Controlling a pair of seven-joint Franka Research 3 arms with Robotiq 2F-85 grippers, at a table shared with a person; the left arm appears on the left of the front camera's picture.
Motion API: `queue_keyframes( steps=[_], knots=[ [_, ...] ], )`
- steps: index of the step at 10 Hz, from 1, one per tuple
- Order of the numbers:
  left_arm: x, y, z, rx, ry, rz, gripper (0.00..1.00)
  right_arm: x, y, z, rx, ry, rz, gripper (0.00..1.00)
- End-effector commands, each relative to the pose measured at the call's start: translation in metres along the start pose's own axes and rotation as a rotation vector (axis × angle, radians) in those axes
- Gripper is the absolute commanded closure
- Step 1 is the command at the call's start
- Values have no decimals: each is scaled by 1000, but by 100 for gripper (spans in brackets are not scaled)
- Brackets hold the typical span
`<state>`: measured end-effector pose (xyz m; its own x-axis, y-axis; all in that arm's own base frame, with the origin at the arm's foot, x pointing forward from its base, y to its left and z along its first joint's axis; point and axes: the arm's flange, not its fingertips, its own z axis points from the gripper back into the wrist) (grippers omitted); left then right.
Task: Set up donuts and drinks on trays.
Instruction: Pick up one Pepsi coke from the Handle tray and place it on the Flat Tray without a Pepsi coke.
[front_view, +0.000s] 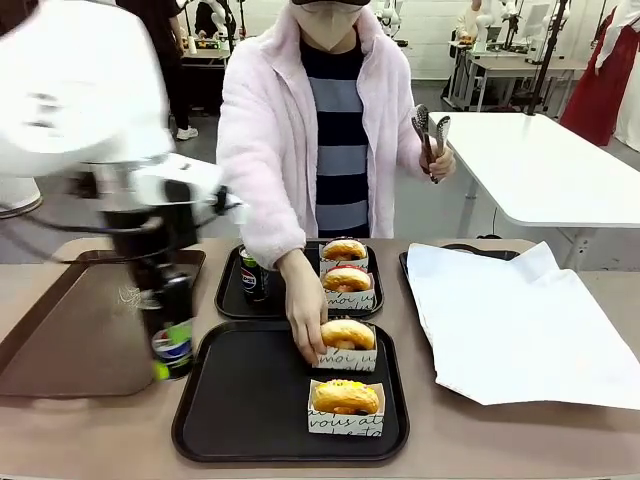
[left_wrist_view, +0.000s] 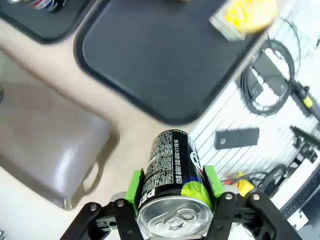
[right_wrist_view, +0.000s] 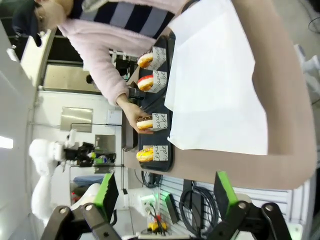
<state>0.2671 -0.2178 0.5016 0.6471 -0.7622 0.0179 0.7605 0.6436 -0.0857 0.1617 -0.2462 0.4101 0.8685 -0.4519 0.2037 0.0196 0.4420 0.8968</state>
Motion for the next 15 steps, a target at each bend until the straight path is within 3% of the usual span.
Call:
queue_keyframes(
  steps=[1, 5, 7, 10, 15],
  knots=[
    [-36, 6, 9, -8, -77, -6, 41, -1, -1, 0, 6, 5, 2, 0],
    [-30, 9, 9, -20, -111, 24, 41, -1, -1, 0, 6, 5, 2, 0],
    [12, 13, 2, 5, -178, 111, 41, -1, -1, 0, 6, 5, 2, 0],
    [86, 20, -28, -6, -115, 174, 41, -1, -1, 0, 6, 5, 2, 0],
    [134, 33, -74, -16, -61, 340, 41, -1, -1, 0, 6, 5, 2, 0]
  ],
)
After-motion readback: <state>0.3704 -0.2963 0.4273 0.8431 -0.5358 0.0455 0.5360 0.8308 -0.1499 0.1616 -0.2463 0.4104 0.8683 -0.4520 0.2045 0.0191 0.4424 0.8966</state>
